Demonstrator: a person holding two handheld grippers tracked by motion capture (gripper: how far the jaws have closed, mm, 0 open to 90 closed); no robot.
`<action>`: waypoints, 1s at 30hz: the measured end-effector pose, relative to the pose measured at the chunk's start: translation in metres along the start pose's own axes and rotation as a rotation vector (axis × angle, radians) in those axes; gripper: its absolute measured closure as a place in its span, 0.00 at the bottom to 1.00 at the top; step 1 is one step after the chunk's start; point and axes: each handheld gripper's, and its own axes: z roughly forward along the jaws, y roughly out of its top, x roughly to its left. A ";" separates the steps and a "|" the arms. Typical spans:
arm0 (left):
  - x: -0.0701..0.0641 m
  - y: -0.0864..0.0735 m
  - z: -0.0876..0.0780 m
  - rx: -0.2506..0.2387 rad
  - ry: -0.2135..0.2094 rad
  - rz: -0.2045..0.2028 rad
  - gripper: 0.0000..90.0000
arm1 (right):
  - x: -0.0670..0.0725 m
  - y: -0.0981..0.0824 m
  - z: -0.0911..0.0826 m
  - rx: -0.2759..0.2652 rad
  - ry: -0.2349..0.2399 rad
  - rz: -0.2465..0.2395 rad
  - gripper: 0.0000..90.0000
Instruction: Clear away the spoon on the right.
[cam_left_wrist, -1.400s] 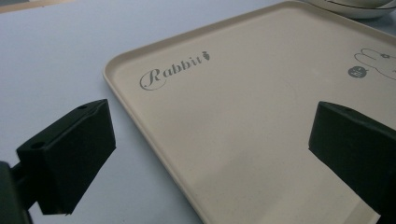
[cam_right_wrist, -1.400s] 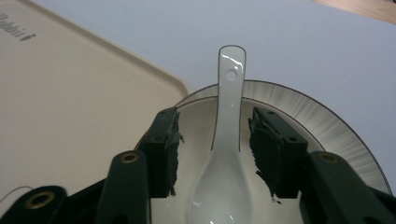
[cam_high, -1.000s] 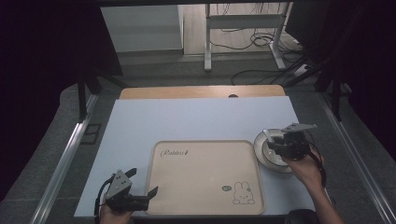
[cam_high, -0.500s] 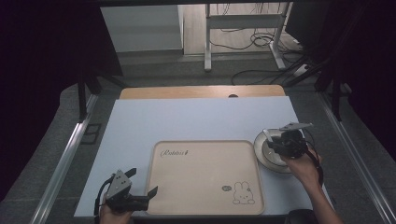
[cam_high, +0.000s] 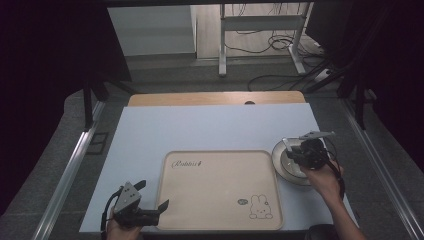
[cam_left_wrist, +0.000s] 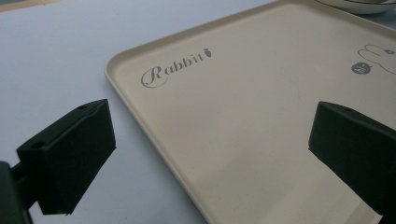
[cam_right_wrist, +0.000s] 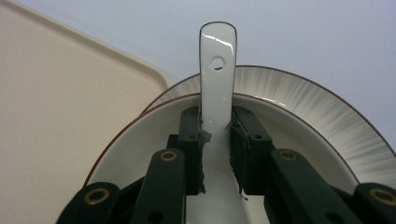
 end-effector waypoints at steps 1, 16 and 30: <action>0.000 0.000 0.000 0.000 0.000 0.000 0.00 | 0.000 0.000 -0.001 -0.002 0.003 0.002 0.83; 0.000 0.000 0.000 -0.005 0.003 -0.005 0.00 | -0.003 0.000 -0.016 -0.052 0.013 0.001 0.84; 0.002 0.000 -0.002 -0.018 0.012 -0.012 0.00 | -0.001 0.010 -0.036 -0.078 0.025 -0.009 0.84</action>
